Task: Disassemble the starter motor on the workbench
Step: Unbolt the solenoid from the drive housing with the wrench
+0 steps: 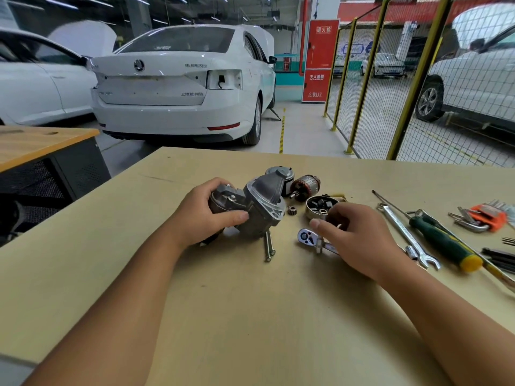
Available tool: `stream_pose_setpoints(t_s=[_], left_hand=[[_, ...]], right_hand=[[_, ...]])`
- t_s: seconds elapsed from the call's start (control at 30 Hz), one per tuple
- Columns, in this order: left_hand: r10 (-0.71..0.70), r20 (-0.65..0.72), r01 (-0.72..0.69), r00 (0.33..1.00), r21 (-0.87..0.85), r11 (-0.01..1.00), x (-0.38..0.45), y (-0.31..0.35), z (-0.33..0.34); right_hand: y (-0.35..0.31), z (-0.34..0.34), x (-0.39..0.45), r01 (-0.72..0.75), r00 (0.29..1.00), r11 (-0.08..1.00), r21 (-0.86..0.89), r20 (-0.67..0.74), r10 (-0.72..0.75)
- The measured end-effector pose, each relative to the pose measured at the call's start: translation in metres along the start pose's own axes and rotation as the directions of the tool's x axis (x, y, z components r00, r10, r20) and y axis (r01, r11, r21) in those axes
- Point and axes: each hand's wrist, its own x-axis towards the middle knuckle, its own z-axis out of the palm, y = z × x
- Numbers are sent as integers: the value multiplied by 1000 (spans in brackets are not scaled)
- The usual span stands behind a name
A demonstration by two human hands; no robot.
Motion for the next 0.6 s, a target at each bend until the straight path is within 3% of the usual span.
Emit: stream_pose_setpoints(t_s=[0.27,0.47,0.6], left_hand=[[35,-41,-41,999,-148,988,-4,5,6],[31,-51,-32,998,-36,999,-2,1,7],[71,14,-68,997,-164,984,-4,7,9]], right_hand=[[-3,-1,1,-35,994,983,179,-98,53],[-7,-2,-1,-6,984,952,307,-170,61],[-14,-3,-3,31,975,903,428,-213,68]])
